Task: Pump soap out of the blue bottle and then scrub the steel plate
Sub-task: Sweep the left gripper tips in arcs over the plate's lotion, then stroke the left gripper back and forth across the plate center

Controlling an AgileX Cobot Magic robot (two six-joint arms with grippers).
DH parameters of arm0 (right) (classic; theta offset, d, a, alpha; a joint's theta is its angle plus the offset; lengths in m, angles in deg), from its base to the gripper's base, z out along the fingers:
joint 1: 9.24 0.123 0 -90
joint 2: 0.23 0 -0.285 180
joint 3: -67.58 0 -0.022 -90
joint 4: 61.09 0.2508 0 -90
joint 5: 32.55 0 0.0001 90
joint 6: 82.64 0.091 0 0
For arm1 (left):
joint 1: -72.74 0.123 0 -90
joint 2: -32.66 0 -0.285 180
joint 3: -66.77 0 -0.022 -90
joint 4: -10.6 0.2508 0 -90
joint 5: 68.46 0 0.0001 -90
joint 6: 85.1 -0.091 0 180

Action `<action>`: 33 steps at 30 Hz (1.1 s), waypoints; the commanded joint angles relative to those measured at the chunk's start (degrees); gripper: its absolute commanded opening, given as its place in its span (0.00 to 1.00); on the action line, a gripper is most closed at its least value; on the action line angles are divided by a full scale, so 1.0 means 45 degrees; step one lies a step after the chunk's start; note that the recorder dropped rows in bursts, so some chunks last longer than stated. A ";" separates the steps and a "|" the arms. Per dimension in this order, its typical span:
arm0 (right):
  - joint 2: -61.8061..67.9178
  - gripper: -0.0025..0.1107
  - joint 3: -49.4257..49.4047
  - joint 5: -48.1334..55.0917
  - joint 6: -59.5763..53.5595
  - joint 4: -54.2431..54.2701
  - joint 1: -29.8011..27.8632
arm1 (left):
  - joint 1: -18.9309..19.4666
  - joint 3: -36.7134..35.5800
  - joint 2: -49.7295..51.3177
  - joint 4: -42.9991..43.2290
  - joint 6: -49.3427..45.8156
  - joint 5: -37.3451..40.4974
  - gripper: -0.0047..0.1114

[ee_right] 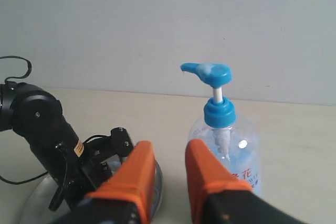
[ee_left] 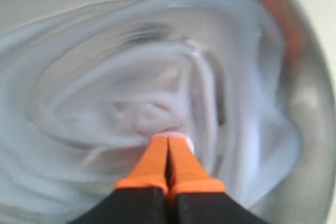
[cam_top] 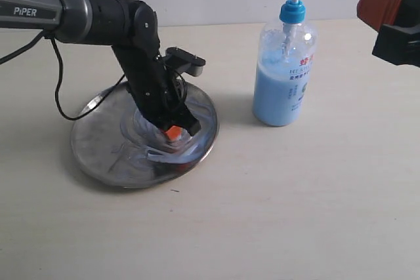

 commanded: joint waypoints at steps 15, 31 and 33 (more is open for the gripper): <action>-0.0124 0.23 -0.0072 -0.0011 -0.0019 -0.0040 0.0002 | -0.0166 -0.0213 0.0563 -0.0161 -0.0107 -0.2586 0.04; -0.0124 0.23 -0.0072 0.0040 -0.0019 -0.0040 0.0002 | 0.1740 0.0695 0.1138 0.1423 0.0656 -0.1635 0.04; -0.0124 0.23 -0.0072 0.0040 -0.0019 -0.0040 0.0002 | 0.1822 0.0695 0.1138 0.1880 0.0891 -0.1340 0.04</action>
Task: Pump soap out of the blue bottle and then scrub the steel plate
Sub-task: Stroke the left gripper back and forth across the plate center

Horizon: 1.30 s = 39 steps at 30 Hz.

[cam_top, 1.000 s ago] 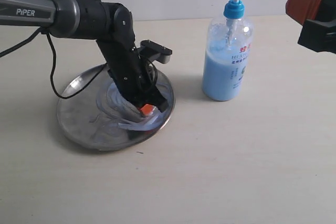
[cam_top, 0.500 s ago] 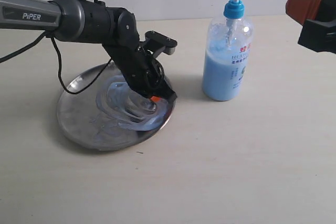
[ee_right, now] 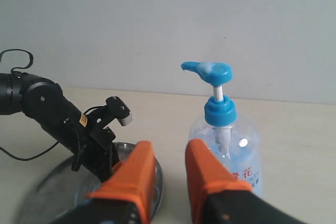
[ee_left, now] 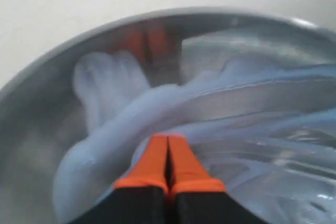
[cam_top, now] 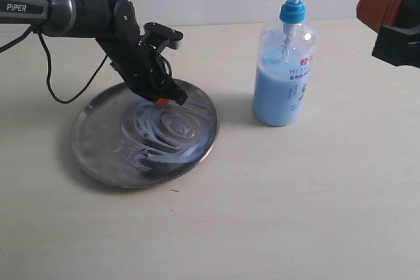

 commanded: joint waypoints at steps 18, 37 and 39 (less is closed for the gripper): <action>-0.0124 0.23 -0.0072 -0.0011 -0.0019 -0.0040 0.0002 | -0.2480 -0.1236 0.0261 0.0258 0.0076 0.1890 0.04; -0.0124 0.23 -0.0072 -0.0011 -0.0019 -0.0040 0.0002 | -0.2504 -0.1318 0.0070 -0.0354 0.0038 0.2657 0.04; -0.0124 0.23 -0.0072 -0.0011 -0.0019 -0.0040 0.0002 | -0.2407 -0.1535 -0.0013 -0.0320 0.0038 0.2657 0.04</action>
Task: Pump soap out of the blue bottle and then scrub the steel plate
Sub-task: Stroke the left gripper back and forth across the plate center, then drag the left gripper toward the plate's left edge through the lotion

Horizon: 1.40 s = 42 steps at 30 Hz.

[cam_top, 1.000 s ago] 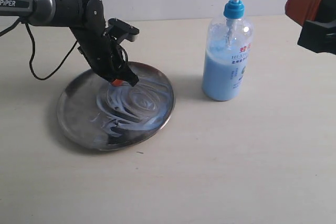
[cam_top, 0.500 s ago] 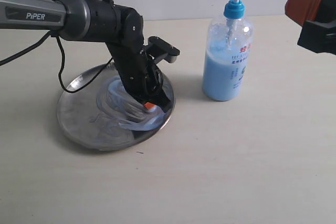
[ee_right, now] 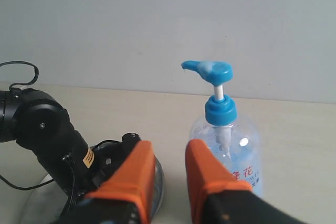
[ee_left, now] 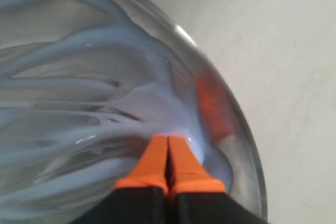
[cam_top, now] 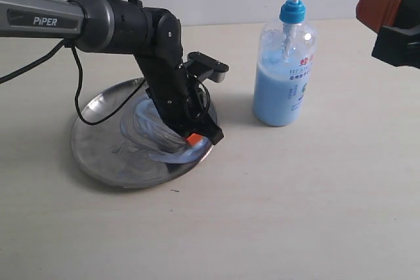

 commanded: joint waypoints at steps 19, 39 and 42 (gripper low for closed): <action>-0.0124 0.23 -0.0072 -0.0127 -0.0045 -0.0040 0.0002 | 0.0808 -0.4038 -0.0744 0.0908 0.0088 -0.0721 0.04; -0.0124 0.23 -0.0072 -0.0127 -0.0045 -0.0040 0.0002 | 0.1323 -0.4538 -0.3258 0.1063 0.0374 -0.1996 0.04; -0.0124 0.23 -0.0072 -0.0127 -0.0045 -0.0040 0.0002 | 0.1323 -0.4538 -0.3588 0.0832 0.0256 -0.2060 0.04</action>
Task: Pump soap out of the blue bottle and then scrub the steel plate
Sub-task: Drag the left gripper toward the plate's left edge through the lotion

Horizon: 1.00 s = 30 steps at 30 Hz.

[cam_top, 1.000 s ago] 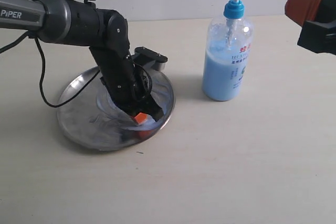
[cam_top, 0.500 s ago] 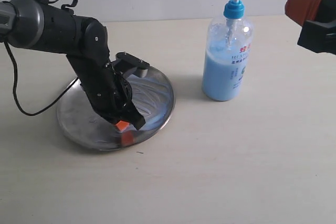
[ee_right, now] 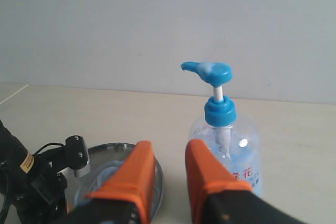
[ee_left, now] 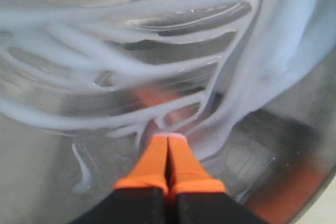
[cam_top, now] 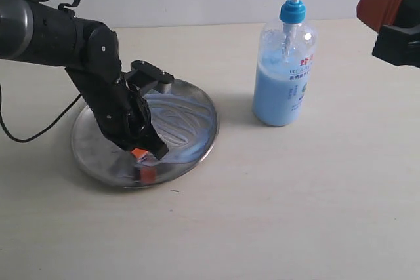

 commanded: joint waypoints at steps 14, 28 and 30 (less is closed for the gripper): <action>-0.0124 0.23 -0.0072 -0.0104 -0.0045 -0.0040 0.0002 | 0.0024 -0.0027 -0.1522 -0.0837 -0.0224 -0.0921 0.04; -0.0124 0.23 -0.0072 -0.0078 -0.0045 -0.0040 0.0002 | 0.0024 -0.1473 -0.2757 -0.1779 -0.0224 -0.2734 0.04; -0.0124 0.23 -0.0072 -0.0078 -0.0045 -0.0040 0.0002 | 0.0024 -0.2097 -0.3049 -0.1964 -0.0224 -0.3229 0.04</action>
